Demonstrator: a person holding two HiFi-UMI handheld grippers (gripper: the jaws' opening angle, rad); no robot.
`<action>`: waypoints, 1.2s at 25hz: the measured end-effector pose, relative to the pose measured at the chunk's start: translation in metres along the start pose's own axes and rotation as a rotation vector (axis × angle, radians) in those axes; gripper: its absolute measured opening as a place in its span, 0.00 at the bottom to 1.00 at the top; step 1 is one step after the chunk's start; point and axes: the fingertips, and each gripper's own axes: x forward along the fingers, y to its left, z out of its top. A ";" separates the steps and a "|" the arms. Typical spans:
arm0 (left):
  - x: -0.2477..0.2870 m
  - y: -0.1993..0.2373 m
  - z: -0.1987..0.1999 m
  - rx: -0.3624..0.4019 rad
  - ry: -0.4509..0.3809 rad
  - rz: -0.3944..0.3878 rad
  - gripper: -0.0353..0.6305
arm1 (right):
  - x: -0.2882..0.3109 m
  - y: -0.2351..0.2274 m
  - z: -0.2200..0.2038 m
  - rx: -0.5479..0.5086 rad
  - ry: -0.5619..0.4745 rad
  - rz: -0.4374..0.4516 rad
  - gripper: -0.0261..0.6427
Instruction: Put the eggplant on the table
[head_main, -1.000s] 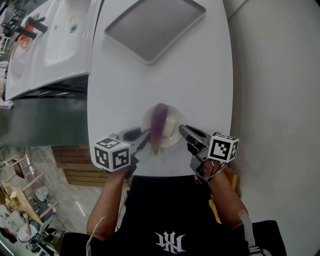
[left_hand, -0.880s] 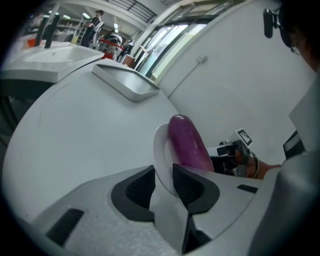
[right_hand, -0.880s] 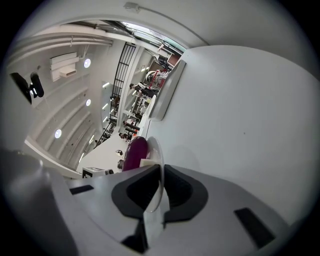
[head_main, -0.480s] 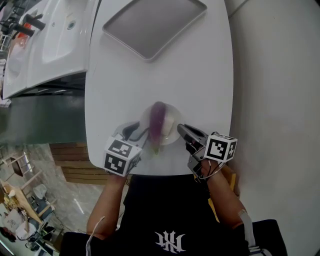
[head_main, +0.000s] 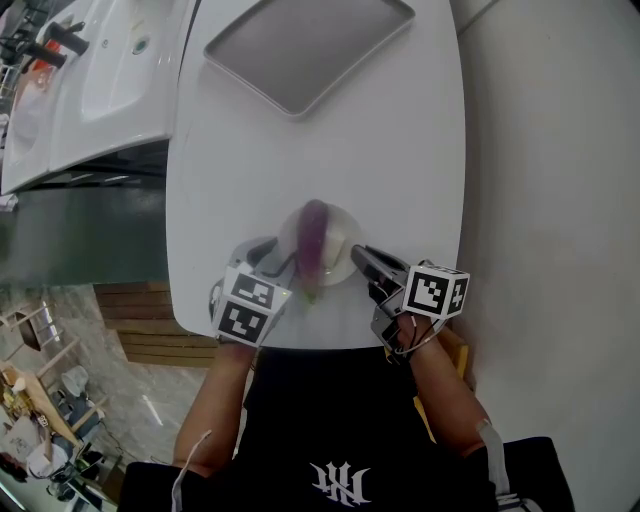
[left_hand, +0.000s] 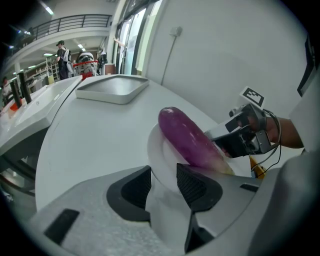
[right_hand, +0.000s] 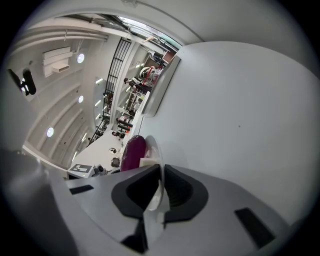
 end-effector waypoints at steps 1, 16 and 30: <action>0.001 0.000 -0.001 -0.001 0.007 0.000 0.26 | 0.001 0.000 0.000 0.002 -0.001 -0.004 0.08; 0.008 0.001 -0.008 0.034 0.076 0.027 0.27 | 0.005 -0.008 -0.004 -0.021 0.016 -0.061 0.08; 0.002 0.008 -0.005 0.110 0.122 0.080 0.28 | 0.009 -0.008 -0.007 -0.059 0.052 -0.124 0.09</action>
